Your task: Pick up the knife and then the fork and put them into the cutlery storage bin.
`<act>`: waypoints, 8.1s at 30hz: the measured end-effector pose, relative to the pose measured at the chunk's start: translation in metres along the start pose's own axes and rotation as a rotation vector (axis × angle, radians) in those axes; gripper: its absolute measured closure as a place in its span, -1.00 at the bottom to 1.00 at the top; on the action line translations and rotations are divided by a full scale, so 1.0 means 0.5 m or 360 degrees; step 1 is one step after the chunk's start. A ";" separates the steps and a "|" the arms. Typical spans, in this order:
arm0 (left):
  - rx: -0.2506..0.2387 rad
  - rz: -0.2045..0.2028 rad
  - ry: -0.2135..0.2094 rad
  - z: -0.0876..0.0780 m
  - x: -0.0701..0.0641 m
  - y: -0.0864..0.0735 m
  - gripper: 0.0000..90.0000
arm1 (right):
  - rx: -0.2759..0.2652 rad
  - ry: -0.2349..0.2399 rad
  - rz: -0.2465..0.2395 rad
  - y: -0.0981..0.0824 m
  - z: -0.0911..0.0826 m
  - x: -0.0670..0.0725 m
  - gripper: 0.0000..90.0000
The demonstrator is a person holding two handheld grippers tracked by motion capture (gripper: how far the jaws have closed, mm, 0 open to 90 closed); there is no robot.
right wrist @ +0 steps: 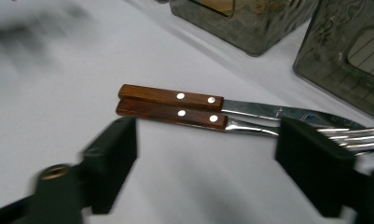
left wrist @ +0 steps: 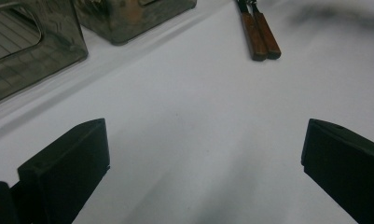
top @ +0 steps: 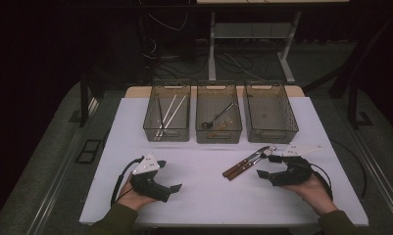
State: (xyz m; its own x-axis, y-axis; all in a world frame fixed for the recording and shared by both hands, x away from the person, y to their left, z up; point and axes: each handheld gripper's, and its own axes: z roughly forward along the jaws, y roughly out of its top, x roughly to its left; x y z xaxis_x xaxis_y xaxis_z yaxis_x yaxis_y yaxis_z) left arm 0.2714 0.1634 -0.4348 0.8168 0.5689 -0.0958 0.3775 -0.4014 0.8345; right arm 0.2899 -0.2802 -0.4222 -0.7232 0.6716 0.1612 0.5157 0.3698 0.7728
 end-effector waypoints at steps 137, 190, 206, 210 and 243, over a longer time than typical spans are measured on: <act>0.0002 -0.0026 -0.0005 0.002 -0.002 0.003 -0.96 | 0.1038 -0.0012 -0.0411 0.137 0.176 0.023 0.68; 0.0001 0.0011 -0.0076 0.000 0.003 -0.003 -0.96 | 0.0371 0.0135 -0.0065 0.147 0.072 -0.031 0.72; -0.0008 -0.0005 -0.0088 0.003 0.003 -0.003 -1.00 | 0.0079 0.0066 0.0020 0.172 0.014 -0.057 0.72; -0.0003 -0.0021 -0.0109 0.005 0.003 -0.004 -1.00 | 0.0027 0.0009 0.0038 0.180 0.000 -0.068 0.72; -0.0003 0.0018 -0.0105 0.008 -0.002 0.000 -1.00 | -0.0287 -0.0463 0.0248 0.287 -0.065 -0.224 0.72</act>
State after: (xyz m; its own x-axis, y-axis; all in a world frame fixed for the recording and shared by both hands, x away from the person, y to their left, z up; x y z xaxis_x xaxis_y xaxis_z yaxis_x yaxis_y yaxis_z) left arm 0.2723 0.1601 -0.4367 0.8480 0.5159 -0.1215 0.3671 -0.4064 0.8367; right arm 0.4301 -0.3231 -0.3095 -0.4682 0.8748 0.1243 0.5012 0.1471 0.8527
